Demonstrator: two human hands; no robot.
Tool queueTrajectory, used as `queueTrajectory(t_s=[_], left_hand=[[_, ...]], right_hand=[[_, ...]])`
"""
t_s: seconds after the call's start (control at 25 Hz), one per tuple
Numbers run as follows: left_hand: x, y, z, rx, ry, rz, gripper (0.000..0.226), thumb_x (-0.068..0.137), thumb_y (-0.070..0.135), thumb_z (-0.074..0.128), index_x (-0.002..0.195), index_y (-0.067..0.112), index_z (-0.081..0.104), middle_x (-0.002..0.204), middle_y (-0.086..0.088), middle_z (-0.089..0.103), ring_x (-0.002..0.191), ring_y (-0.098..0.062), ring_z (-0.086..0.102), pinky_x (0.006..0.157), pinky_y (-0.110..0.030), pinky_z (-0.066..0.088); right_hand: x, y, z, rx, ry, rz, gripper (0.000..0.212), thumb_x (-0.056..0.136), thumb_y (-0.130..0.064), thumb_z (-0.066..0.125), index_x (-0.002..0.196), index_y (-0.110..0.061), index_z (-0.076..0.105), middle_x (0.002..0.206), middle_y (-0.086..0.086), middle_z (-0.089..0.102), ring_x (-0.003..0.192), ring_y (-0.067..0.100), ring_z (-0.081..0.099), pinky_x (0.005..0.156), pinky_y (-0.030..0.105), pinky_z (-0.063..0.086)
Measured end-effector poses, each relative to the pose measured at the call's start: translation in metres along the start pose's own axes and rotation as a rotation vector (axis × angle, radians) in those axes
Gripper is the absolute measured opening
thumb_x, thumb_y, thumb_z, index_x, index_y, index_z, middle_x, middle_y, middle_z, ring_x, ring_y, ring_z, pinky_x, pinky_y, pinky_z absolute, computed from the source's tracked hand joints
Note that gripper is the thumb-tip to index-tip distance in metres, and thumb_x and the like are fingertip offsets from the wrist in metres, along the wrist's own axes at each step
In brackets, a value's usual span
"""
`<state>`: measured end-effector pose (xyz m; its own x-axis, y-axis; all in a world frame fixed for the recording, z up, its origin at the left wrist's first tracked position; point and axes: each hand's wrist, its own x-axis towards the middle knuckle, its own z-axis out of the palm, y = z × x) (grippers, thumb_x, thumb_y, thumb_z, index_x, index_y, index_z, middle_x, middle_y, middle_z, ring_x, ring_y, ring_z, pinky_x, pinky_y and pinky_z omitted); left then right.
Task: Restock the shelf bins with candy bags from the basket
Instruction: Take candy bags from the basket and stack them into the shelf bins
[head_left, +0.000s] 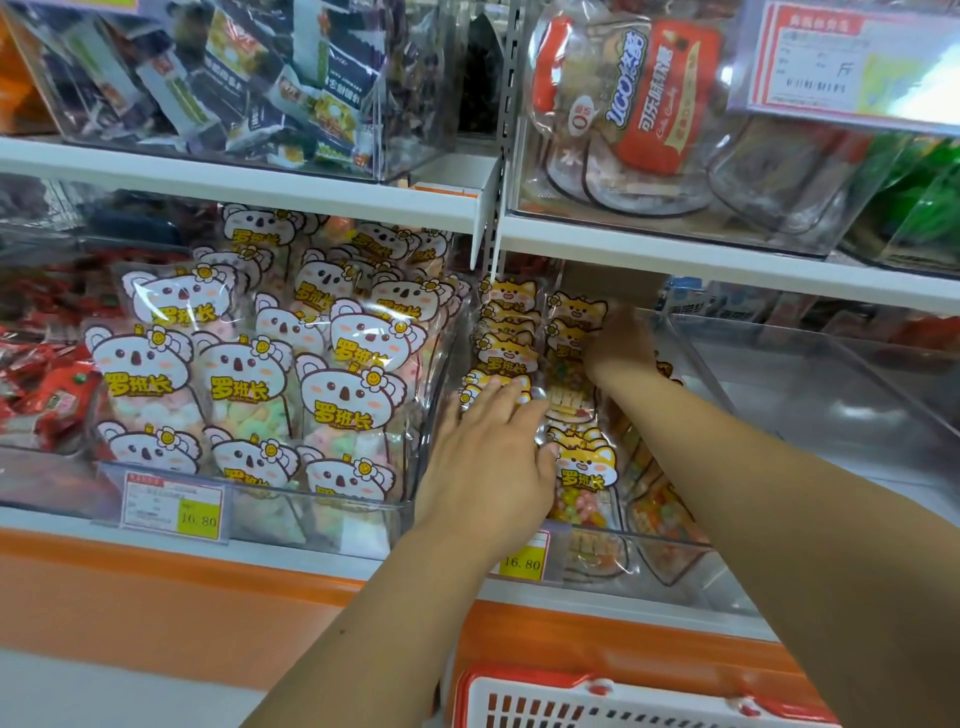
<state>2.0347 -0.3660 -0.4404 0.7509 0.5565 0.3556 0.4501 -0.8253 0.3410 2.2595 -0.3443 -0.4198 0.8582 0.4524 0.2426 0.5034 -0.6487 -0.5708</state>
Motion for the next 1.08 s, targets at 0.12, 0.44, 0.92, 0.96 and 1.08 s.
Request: queueTrajectory(t_s=[0.12, 0.44, 0.92, 0.96, 1.08], left_hand=[[0.000, 0.000, 0.000, -0.010, 0.013, 0.008, 0.048, 0.100, 0.041, 0.037, 0.146, 0.033, 0.032, 0.160, 0.008, 0.020, 0.150, -0.012, 0.006, 0.122, -0.041, 0.000], [-0.024, 0.012, -0.009, -0.075, 0.185, 0.136, 0.050, 0.090, 0.043, 0.040, 0.133, 0.022, 0.056, 0.145, -0.001, 0.049, 0.142, -0.020, 0.033, 0.119, -0.040, 0.019], [-0.193, 0.075, 0.117, -0.178, -0.641, 0.114, 0.041, 0.099, 0.029, 0.050, 0.140, 0.026, 0.048, 0.147, 0.002, 0.044, 0.132, -0.017, 0.044, 0.104, -0.029, 0.039], [-0.203, 0.071, 0.135, -0.184, -0.747, 0.025, 0.045, 0.099, 0.031, 0.052, 0.143, 0.026, 0.044, 0.151, -0.001, 0.039, 0.132, -0.019, 0.044, 0.105, -0.031, 0.039], [-0.233, 0.059, 0.180, -0.096, -0.906, -0.216, 0.067, 0.093, 0.039, 0.061, 0.151, 0.025, 0.031, 0.155, -0.008, 0.030, 0.136, -0.027, 0.038, 0.111, -0.039, 0.036]], right_hand=[[-0.006, -0.007, -0.013, 0.011, -0.037, 0.001, 0.050, 0.095, -0.014, 0.055, 0.140, -0.006, 0.034, 0.142, 0.017, 0.042, 0.130, 0.033, 0.043, 0.099, 0.038, 0.042], [-0.147, 0.022, -0.107, 0.186, -0.020, -0.388, 0.032, 0.094, -0.025, 0.059, 0.125, -0.021, 0.056, 0.119, 0.003, 0.057, 0.097, 0.007, 0.053, 0.088, 0.019, 0.041], [-0.338, 0.265, -0.072, 0.365, -0.644, 0.368, 0.010, 0.084, 0.001, 0.066, 0.079, -0.008, 0.063, 0.073, 0.001, 0.061, 0.057, 0.012, 0.057, 0.058, 0.027, 0.053], [-0.344, 0.283, -0.065, 0.230, -0.730, 0.394, 0.018, 0.088, -0.005, 0.064, 0.075, -0.016, 0.057, 0.067, -0.001, 0.058, 0.052, 0.011, 0.054, 0.052, 0.022, 0.049], [-0.363, 0.332, -0.021, -0.029, -0.945, 0.520, 0.024, 0.089, -0.028, 0.063, 0.080, -0.035, 0.042, 0.087, -0.001, 0.054, 0.077, 0.018, 0.052, 0.077, 0.027, 0.050]])
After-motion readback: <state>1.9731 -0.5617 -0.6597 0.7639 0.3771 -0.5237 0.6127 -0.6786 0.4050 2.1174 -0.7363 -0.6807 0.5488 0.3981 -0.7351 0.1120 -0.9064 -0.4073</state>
